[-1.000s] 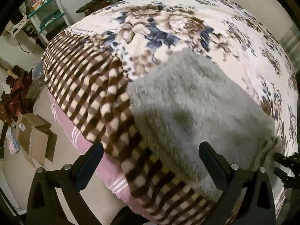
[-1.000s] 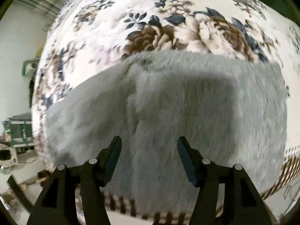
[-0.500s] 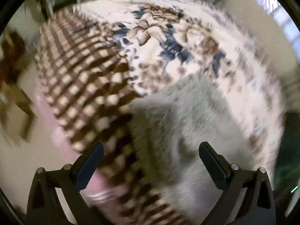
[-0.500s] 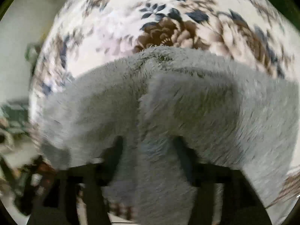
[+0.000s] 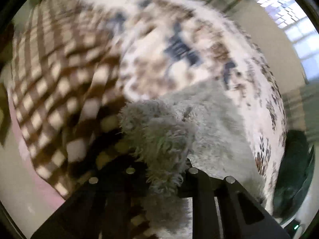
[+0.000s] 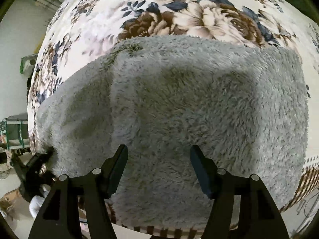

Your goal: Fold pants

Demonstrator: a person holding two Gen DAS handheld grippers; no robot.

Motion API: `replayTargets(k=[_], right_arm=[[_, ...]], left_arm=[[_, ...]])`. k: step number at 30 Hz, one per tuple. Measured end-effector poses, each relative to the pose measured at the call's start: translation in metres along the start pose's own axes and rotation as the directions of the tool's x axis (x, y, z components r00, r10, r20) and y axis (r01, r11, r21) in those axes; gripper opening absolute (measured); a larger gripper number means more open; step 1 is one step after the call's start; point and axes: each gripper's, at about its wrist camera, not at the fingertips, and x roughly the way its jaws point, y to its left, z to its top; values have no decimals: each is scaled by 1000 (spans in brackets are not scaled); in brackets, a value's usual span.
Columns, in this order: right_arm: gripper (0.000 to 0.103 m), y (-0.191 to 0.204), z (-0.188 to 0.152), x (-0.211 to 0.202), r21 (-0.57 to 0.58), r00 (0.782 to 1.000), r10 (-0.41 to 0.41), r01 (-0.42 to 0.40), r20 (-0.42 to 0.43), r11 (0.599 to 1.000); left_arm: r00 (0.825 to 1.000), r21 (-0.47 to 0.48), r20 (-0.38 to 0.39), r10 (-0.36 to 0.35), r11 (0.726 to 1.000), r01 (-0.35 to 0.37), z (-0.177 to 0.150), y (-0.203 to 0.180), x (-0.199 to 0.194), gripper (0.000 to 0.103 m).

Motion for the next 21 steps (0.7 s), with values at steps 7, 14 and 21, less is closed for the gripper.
replayTargets(k=[7, 14, 21], right_arm=[[67, -4, -6, 1, -7, 1000, 23, -23, -3, 1000], [95, -29, -5, -30, 11, 992, 107, -108, 65, 994], [95, -106, -12, -70, 93, 985, 134, -145, 112, 985]], left_arm=[[989, 145, 143, -40, 989, 19, -9, -52, -69, 12], [969, 316, 182, -166, 943, 102, -41, -133, -131, 11], [955, 473, 108, -277, 859, 195, -126, -233, -157, 11]])
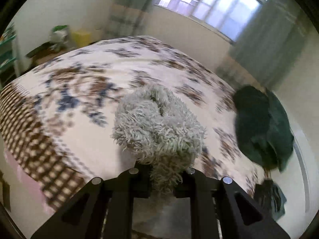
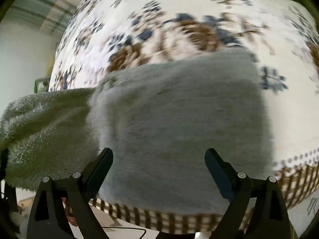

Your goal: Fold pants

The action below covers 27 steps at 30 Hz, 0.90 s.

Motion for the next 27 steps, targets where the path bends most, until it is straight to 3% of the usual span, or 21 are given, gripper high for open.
replayTargets(k=[4, 8, 13, 16, 19, 21, 22, 24, 27], right_arm=[[95, -60, 1, -29, 64, 1000, -17, 16, 19, 998], [95, -129, -4, -55, 140, 998, -53, 48, 31, 989], [95, -213, -18, -72, 229, 993, -113, 105, 22, 968], [95, -248, -25, -73, 252, 989, -145, 140, -1, 957], [95, -274, -30, -78, 275, 990, -141, 135, 2, 952], [95, -286, -29, -84, 287, 993, -116, 106, 19, 952], [96, -290, -27, -87, 294, 995, -99, 86, 30, 952], [100, -297, -22, -93, 311, 997, -55, 37, 50, 950], [100, -294, -4, -96, 321, 995, 54, -78, 82, 944]], left_arm=[[994, 57, -85, -73, 995, 78, -42, -76, 25, 11], [976, 112, -194, -102, 986, 125, -97, -143, 62, 11], [942, 213, -328, -72, 966, 148, -171, -208, 111, 11], [905, 291, -426, -7, 946, 144, -208, -231, 135, 13], [896, 338, -443, 27, 931, 139, -216, -244, 134, 33], [885, 307, -465, -20, 934, 182, -208, -249, 127, 89], [882, 285, -469, -42, 938, 197, -200, -249, 122, 94], [892, 272, -447, -67, 940, 207, -176, -247, 106, 94], [918, 294, -394, -35, 942, 162, -140, -229, 94, 94]])
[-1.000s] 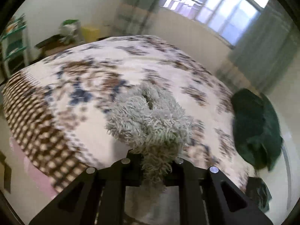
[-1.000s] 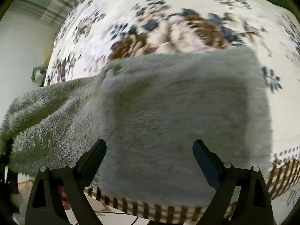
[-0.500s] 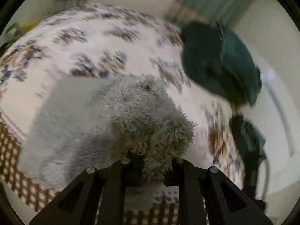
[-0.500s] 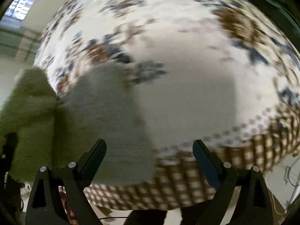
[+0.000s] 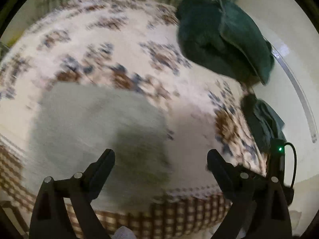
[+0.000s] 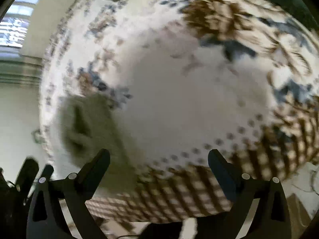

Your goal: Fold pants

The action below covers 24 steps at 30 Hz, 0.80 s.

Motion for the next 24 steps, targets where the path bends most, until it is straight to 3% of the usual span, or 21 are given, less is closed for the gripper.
replayTargets(k=[3, 6, 10, 11, 12, 14, 16, 17, 19, 21, 24], right_arm=[[100, 36, 21, 13, -39, 994, 110, -111, -25, 993], [100, 76, 43, 48, -59, 965, 237, -245, -112, 968], [97, 111, 62, 100, -34, 935, 278, -292, -219, 956], [66, 114, 63, 106, -6, 920, 315, -326, -231, 945], [22, 114, 64, 105, -1, 925, 311, -319, -221, 948], [23, 106, 68, 100, 7, 961, 216, -219, -172, 976], [23, 84, 72, 103, 74, 977, 152, -142, -149, 987], [25, 76, 73, 105, 84, 981, 128, -116, -148, 990], [40, 68, 69, 103, 85, 976, 138, -125, -170, 989], [76, 65, 60, 89, 87, 967, 197, -185, -161, 979], [93, 59, 35, 68, 87, 948, 283, -272, -145, 958]], left_arm=[[992, -33, 23, 121, 992, -120, 26, 56, -19, 94], [969, -59, -25, 244, 968, -245, 39, 116, -6, 94], [952, -86, -166, 256, 958, -272, 40, 174, 36, 94], [945, -90, -193, 266, 954, -287, 38, 183, 43, 94], [939, -90, -215, 269, 952, -293, 35, 190, 51, 94], [934, -101, -252, 254, 953, -286, 27, 198, 62, 94], [946, -130, -260, 195, 963, -234, 22, 200, 63, 94], [944, -125, -261, 200, 963, -239, 18, 200, 63, 94], [947, -99, -245, 207, 966, -237, 16, 192, 58, 94], [949, -97, -238, 207, 967, -235, 16, 189, 53, 94], [953, -104, -231, 198, 968, -227, 14, 188, 47, 94]])
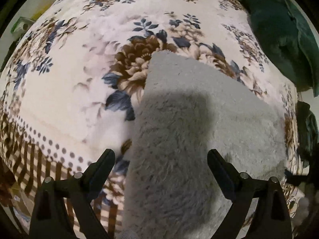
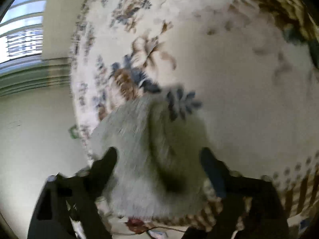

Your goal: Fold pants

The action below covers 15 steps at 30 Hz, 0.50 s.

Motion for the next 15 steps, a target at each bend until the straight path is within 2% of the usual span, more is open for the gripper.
replayTargets(k=[4, 5, 6, 7, 8, 11, 15], right_arm=[[93, -21, -29, 27, 60, 995, 15, -9, -100, 998], [91, -24, -34, 37, 81, 993, 24, -14, -118, 997], [56, -27, -40, 43, 99, 992, 60, -49, -107, 994], [29, -26, -47, 41, 100, 995, 77, -70, -64, 992], [17, -23, -52, 37, 86, 997, 61, -57, -45, 995], [16, -7, -70, 12, 56, 998, 56, -57, 25, 997], [15, 5, -88, -17, 82, 996, 72, -76, 51, 994]], left_arm=[[1000, -10, -13, -1, 1000, 1, -9, 4, 2, 94], [1000, -16, -21, -1, 1000, 1, -12, 6, 3, 94], [1000, -21, -26, 5, 1000, -6, -17, 9, 3, 94], [1000, -23, -28, 1, 1000, -1, -20, 10, 3, 94], [1000, -25, -31, -3, 1000, 2, -23, 12, 3, 94], [999, -26, -33, -9, 1000, 8, -29, 18, -1, 94], [999, -23, -40, -19, 1000, 18, -32, 22, -3, 94]])
